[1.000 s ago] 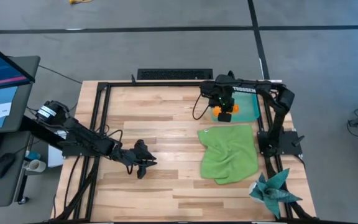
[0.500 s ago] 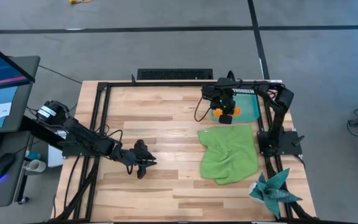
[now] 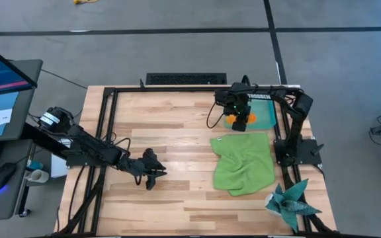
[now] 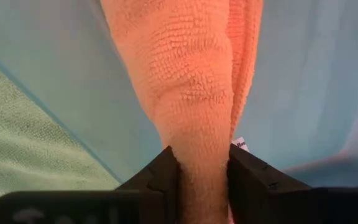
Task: Roll microfiber towels into tight, uniform cylinder then place into a basket
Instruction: Put the rolled orange towel into the blue bin
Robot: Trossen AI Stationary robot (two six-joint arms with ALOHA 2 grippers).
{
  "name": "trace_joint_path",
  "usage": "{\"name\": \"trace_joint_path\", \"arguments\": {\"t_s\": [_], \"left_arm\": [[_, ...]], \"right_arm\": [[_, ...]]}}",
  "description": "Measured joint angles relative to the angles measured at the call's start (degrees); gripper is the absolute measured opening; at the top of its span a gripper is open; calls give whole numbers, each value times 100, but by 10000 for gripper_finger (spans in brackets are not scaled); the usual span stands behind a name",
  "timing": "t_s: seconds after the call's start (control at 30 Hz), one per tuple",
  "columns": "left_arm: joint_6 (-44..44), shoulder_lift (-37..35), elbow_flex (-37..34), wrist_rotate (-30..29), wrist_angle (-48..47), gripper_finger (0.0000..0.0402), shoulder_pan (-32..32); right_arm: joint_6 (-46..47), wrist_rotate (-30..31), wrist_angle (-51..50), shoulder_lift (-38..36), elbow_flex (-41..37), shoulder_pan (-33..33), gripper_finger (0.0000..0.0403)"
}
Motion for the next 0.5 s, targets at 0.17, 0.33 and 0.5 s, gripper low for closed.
{"name": "trace_joint_path", "arguments": {"t_s": [0.17, 0.33, 0.5], "left_arm": [[2, 0, 0, 2, -12, 104, 0], [0, 0, 0, 2, -14, 104, 0], [-1, 0, 0, 2, -17, 104, 0]], "right_arm": [[7, -4, 17, 0, 0, 38, 177], [177, -2, -70, 0, 0, 29, 199], [184, -2, -270, 0, 0, 22, 199]]}}
